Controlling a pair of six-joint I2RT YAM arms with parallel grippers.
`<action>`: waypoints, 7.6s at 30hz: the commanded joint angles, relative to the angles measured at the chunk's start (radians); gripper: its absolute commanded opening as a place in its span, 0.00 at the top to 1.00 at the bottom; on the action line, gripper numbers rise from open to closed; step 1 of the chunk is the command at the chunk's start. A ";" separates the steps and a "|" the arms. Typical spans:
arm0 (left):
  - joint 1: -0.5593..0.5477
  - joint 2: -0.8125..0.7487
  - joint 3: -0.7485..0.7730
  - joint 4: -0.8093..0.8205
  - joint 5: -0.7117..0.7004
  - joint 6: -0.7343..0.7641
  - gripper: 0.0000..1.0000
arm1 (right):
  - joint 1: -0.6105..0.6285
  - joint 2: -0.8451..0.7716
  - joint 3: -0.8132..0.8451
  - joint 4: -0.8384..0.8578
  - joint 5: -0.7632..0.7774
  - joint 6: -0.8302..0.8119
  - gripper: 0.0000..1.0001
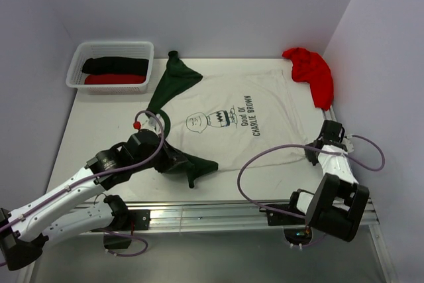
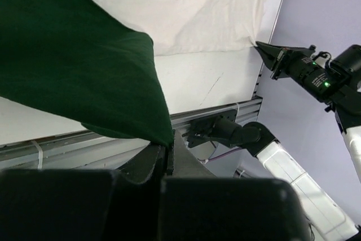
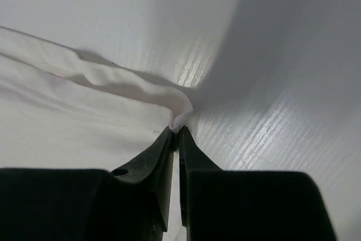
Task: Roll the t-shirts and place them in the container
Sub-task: Fold the tshirt
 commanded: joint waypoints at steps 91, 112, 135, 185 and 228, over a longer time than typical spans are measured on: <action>0.017 0.057 0.209 -0.164 -0.084 0.067 1.00 | -0.111 -0.077 0.149 -0.080 -0.058 -0.015 1.00; 0.213 0.215 0.364 -0.132 0.007 0.242 1.00 | 0.064 0.132 0.322 -0.075 0.023 0.081 1.00; 0.354 0.380 0.478 -0.112 0.068 0.376 1.00 | 0.079 0.351 0.511 -0.067 0.006 0.098 1.00; 0.526 0.708 0.553 0.100 0.217 0.505 1.00 | 0.133 0.617 0.683 0.071 -0.070 0.074 0.42; 0.610 1.058 0.815 0.074 0.130 0.600 0.39 | 0.539 -0.019 0.146 0.483 -0.440 -0.288 0.45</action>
